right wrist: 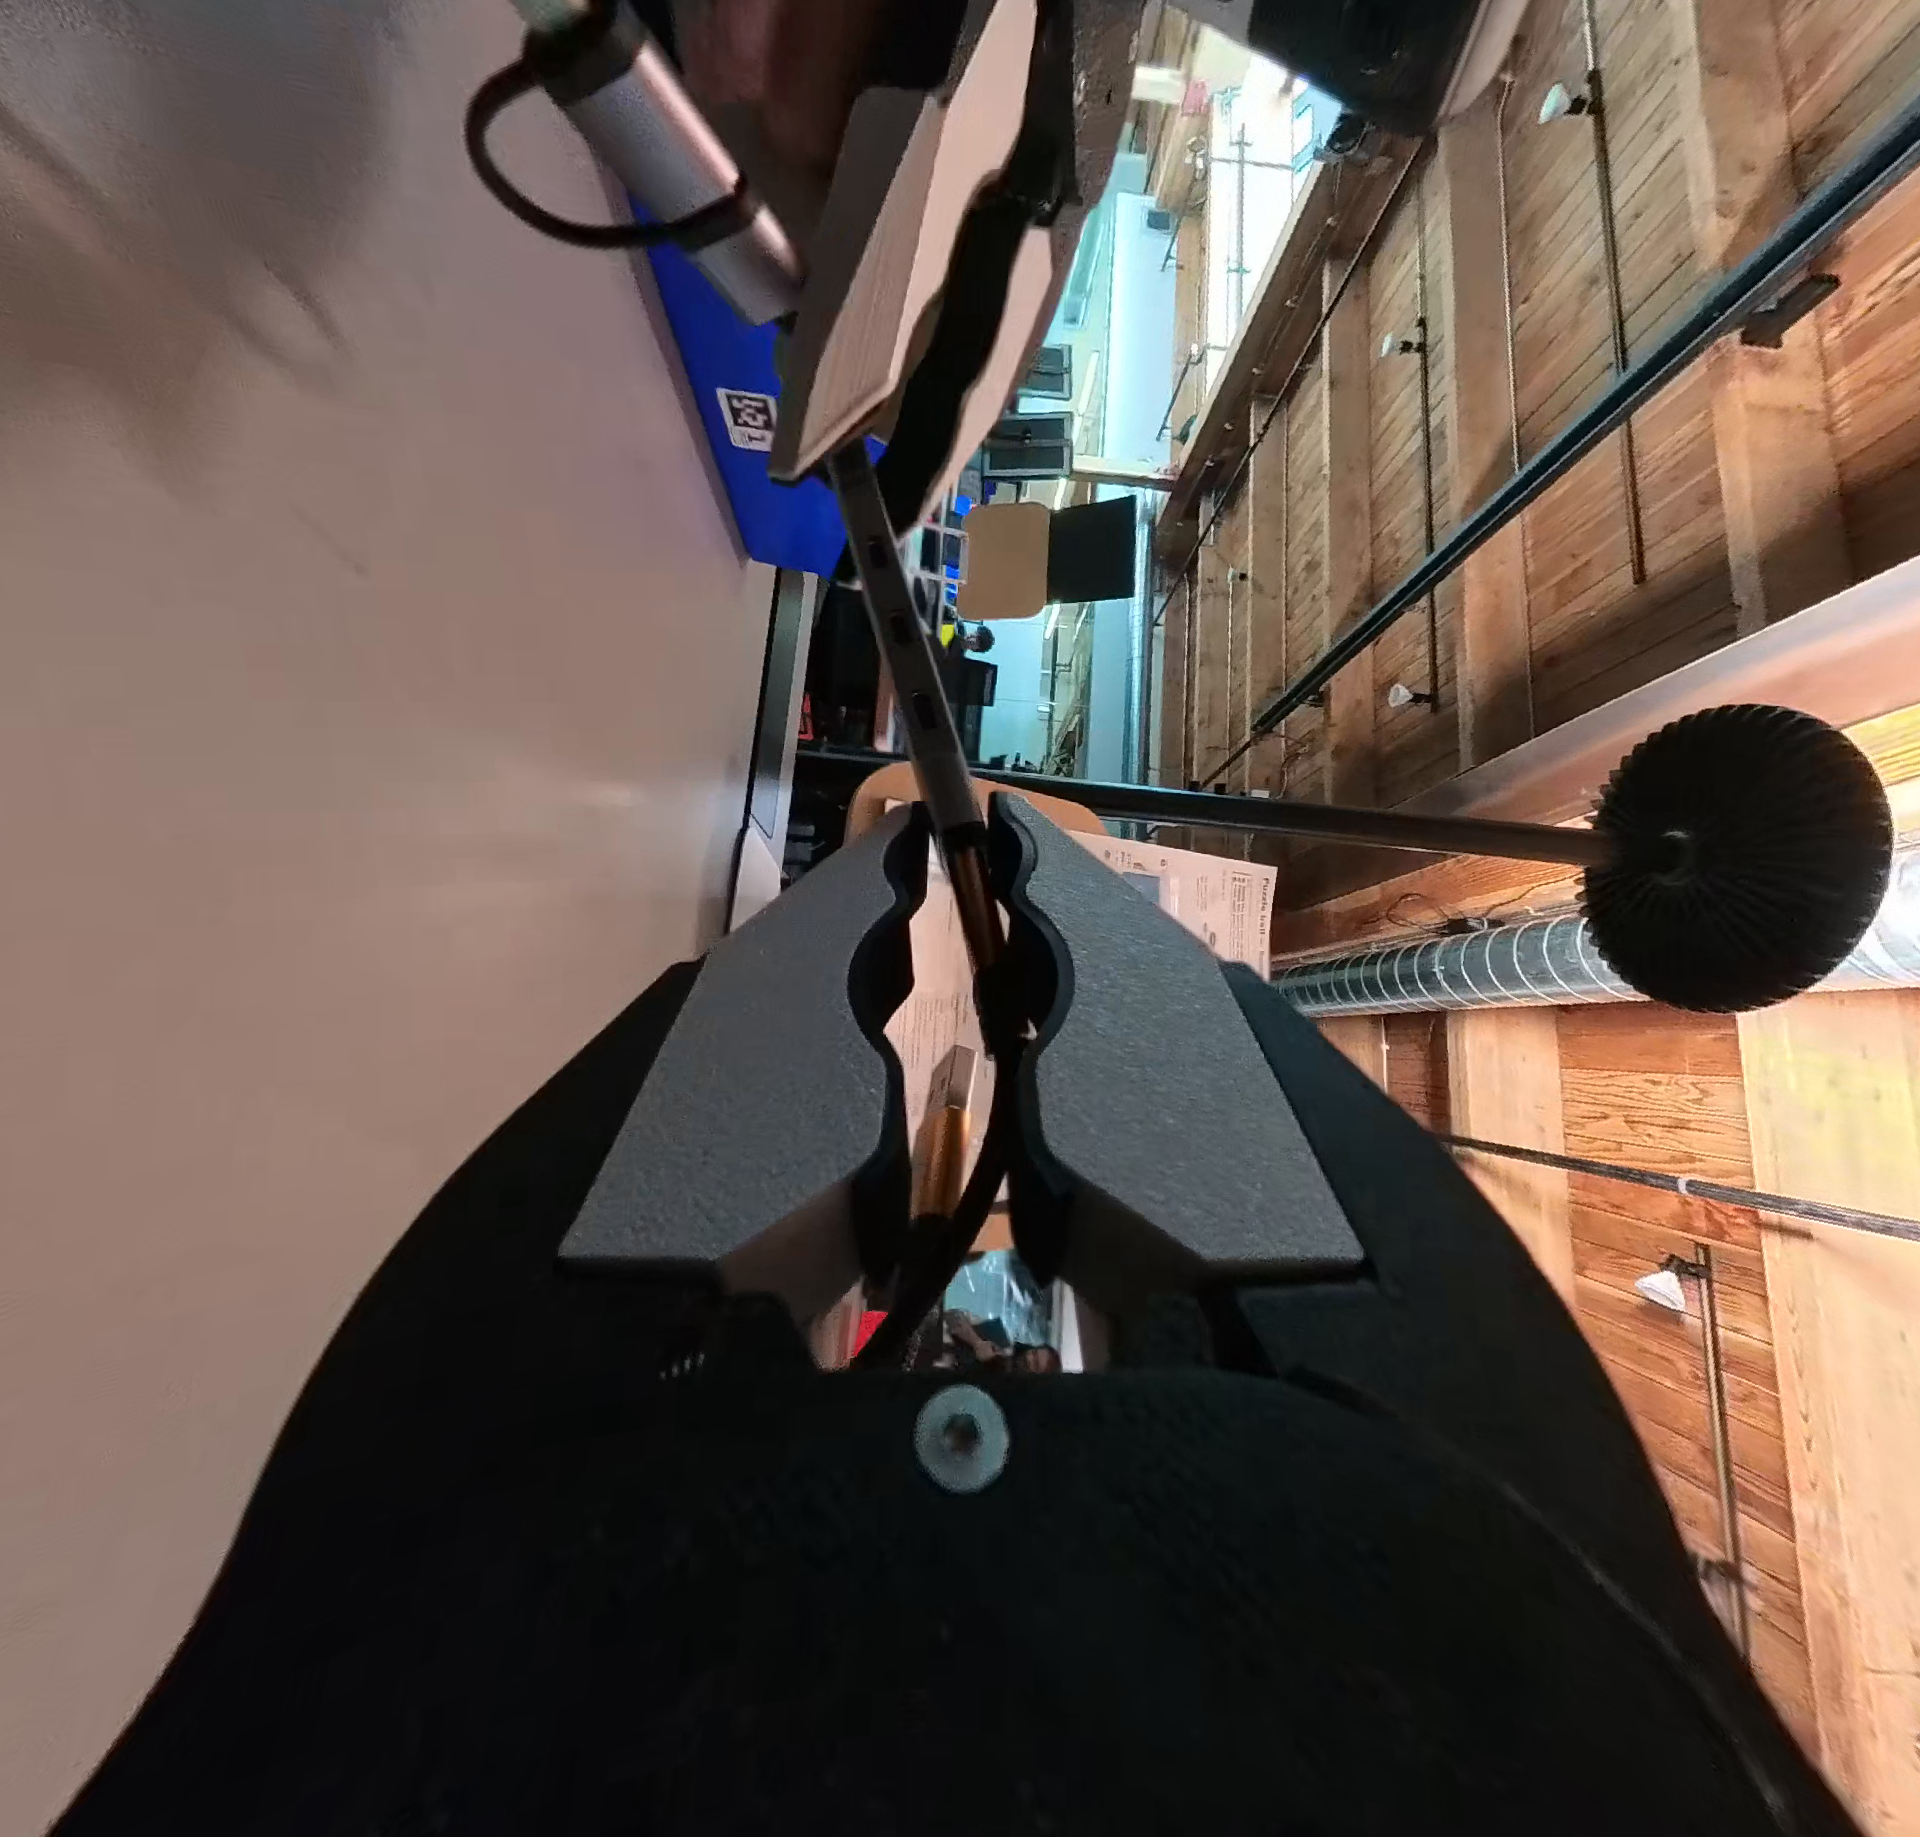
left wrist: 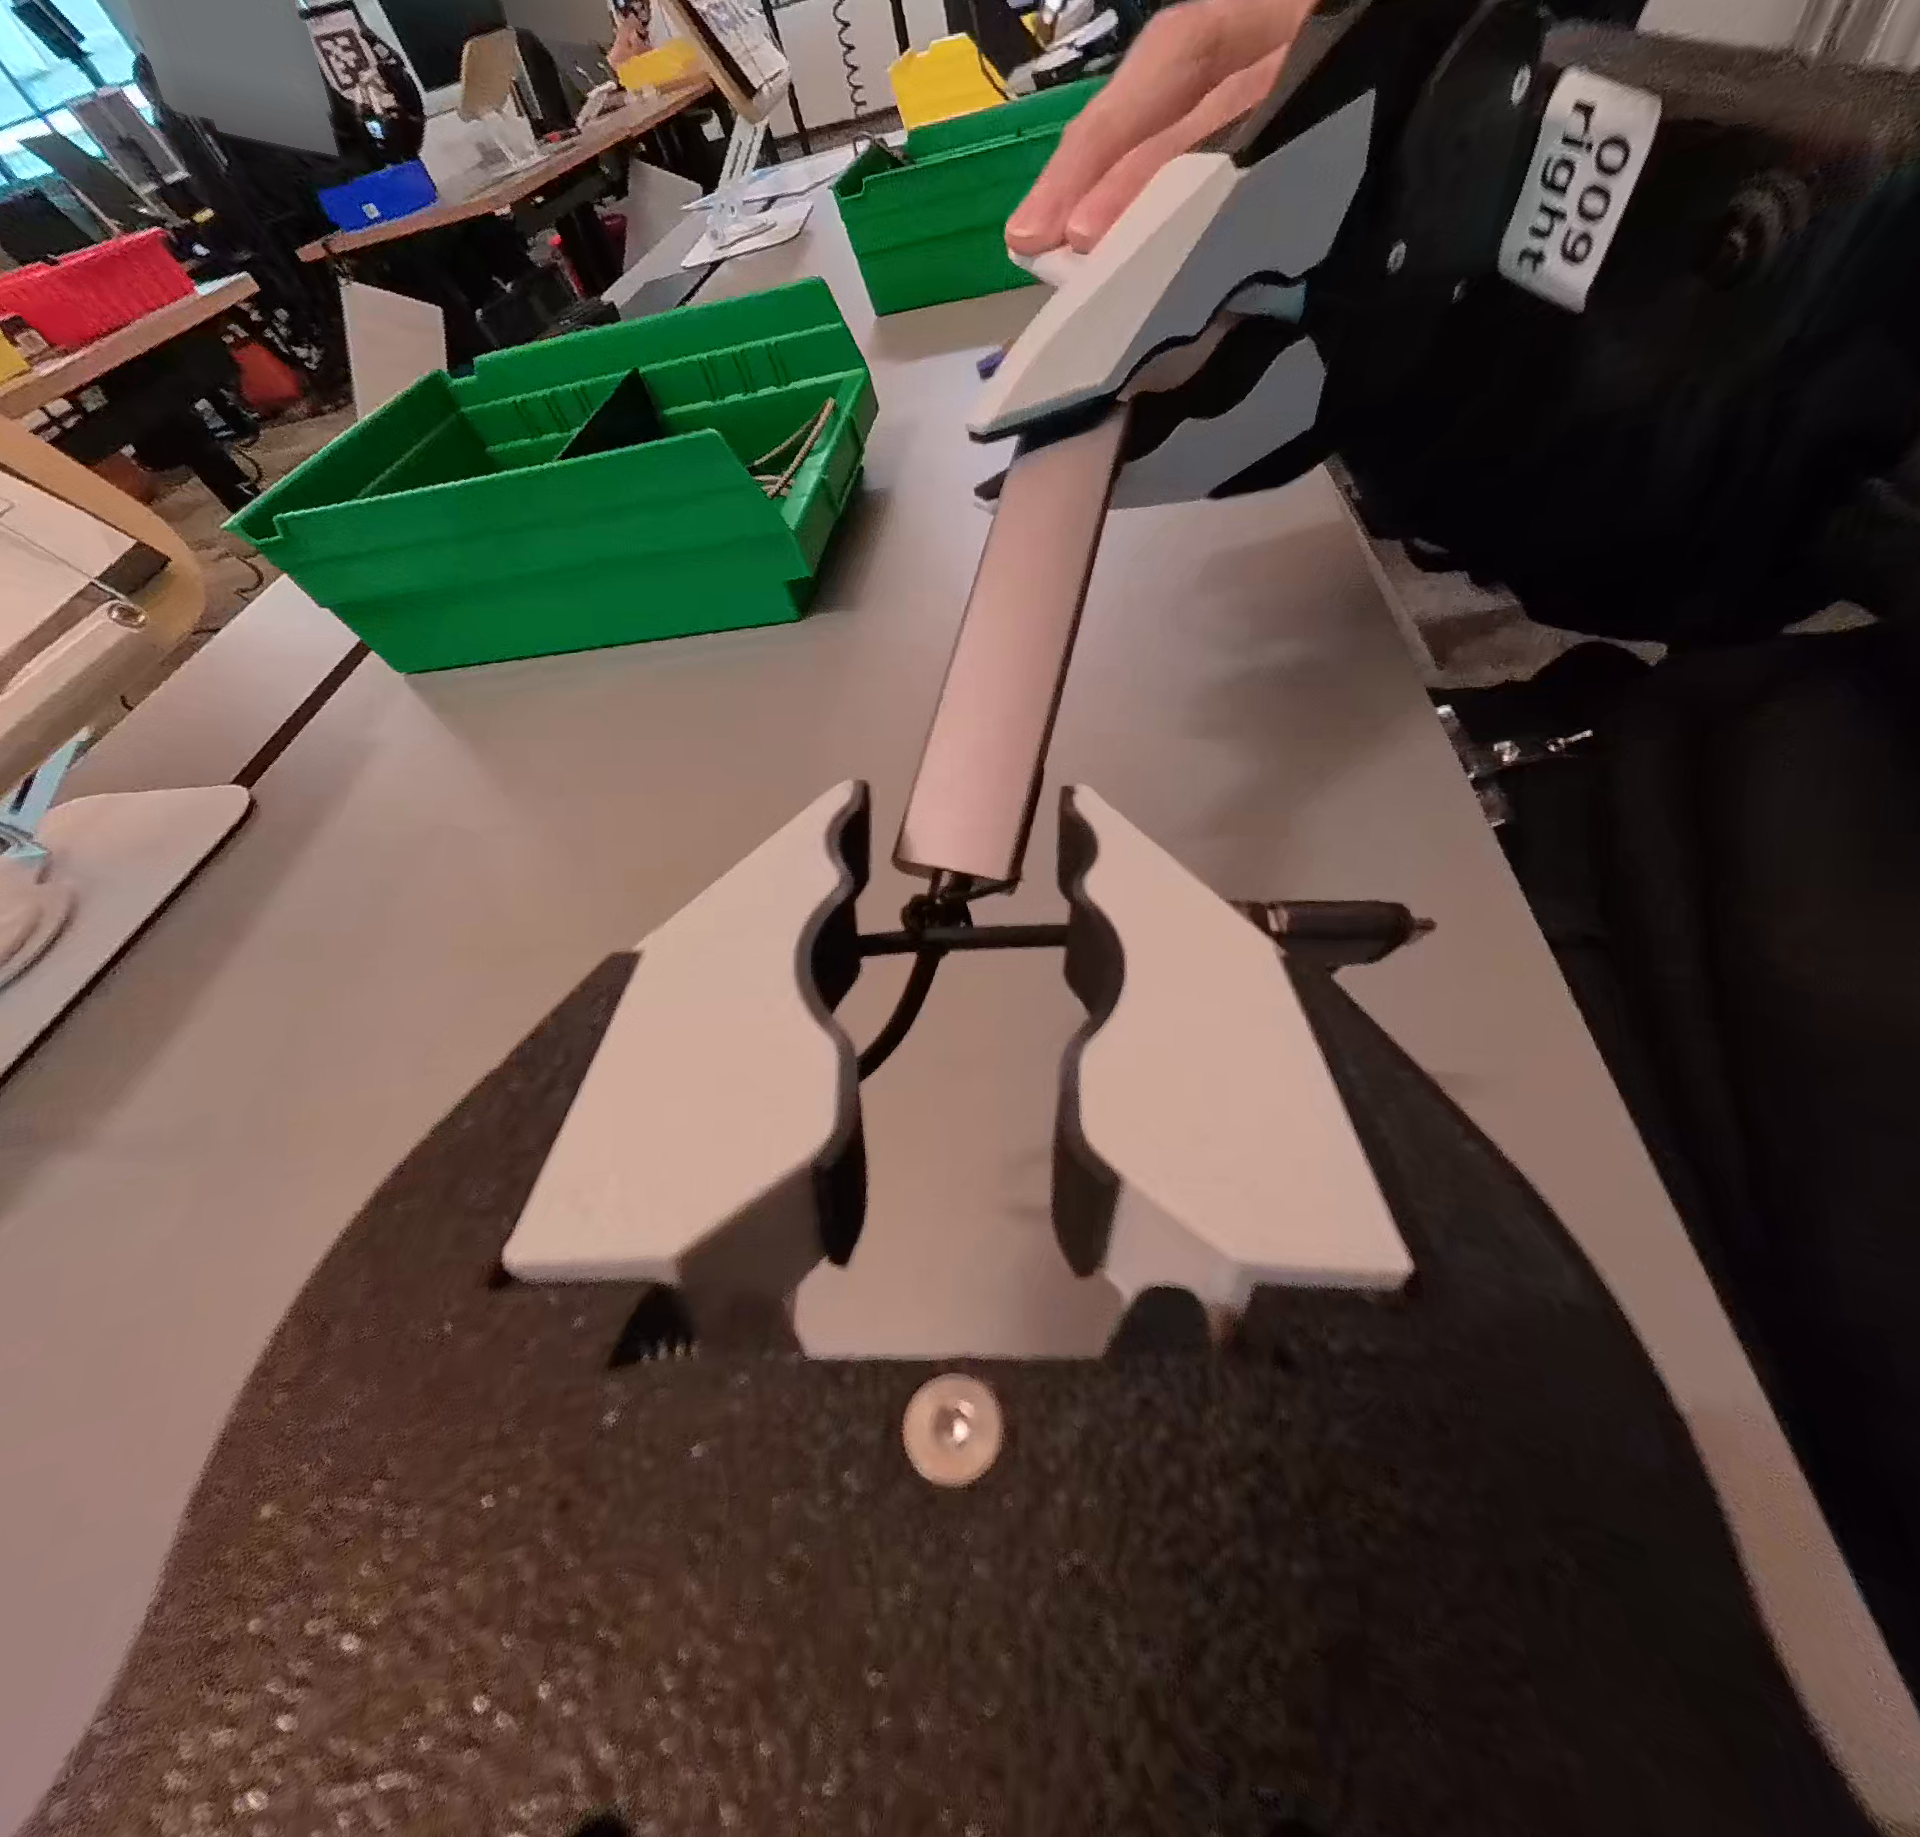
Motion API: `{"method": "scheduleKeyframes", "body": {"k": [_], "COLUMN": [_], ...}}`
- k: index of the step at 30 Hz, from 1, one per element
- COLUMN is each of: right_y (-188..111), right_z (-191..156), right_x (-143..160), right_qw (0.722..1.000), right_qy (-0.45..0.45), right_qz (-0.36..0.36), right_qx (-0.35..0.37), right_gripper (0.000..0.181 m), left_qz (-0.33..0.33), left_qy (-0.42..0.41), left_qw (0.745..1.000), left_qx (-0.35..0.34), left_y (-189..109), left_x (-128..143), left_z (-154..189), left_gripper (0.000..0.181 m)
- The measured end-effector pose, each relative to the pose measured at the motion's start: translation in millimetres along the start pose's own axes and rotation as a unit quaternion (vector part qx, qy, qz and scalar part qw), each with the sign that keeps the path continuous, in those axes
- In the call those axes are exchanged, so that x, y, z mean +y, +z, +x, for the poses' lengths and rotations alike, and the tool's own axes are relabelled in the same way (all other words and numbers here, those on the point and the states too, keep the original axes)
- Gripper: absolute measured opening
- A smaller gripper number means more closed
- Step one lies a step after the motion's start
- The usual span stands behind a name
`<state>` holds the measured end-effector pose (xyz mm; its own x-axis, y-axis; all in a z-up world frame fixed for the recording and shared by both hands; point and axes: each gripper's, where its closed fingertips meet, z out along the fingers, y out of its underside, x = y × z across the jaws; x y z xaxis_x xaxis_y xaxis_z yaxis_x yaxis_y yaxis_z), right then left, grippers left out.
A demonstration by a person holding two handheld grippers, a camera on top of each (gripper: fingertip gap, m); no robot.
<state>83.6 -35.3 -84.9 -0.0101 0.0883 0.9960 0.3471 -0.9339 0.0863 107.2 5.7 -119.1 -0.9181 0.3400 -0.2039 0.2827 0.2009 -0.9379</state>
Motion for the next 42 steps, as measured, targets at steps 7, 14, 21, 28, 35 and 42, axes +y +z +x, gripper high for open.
{"method": "scheduleKeyframes", "body": {"k": [7, 14, 21, 28, 35, 42], "right_y": [1, -14, -27, -24, -23, -23], "right_z": [-2, 23, 20, 12, 10, 0], "right_x": [2, 16, 12, 17, 16, 17], "right_qw": [0.998, 0.892, 0.713, 0.698, 0.66, 0.641], "right_qy": [0.053, 0.431, 0.643, 0.665, 0.699, 0.709], "right_qz": [0.017, 0.13, 0.231, 0.196, 0.185, 0.152], "right_qx": [-0.008, -0.043, -0.155, -0.18, -0.206, -0.253], "right_gripper": [0.01, 0.024, 0.027, 0.016, 0.012, 0.011], "left_qz": [0.011, 0.071, 0.075, 0.045, 0.03, 0.015], "left_qy": [0.043, 0.028, 0.046, 0.063, 0.08, 0.096], "left_qw": [0.999, 0.997, 0.996, 0.997, 0.996, 0.994], "left_qx": [0.012, -0.012, -0.011, -0.022, -0.039, -0.049], "left_y": [0, -2, -1, 4, 3, 3], "left_x": [1, -17, -18, -9, -9, -6], "left_z": [3, -5, -3, -4, -7, -9], "left_gripper": [0.022, 0.022, 0.022, 0.022, 0.022, 0.022]}}
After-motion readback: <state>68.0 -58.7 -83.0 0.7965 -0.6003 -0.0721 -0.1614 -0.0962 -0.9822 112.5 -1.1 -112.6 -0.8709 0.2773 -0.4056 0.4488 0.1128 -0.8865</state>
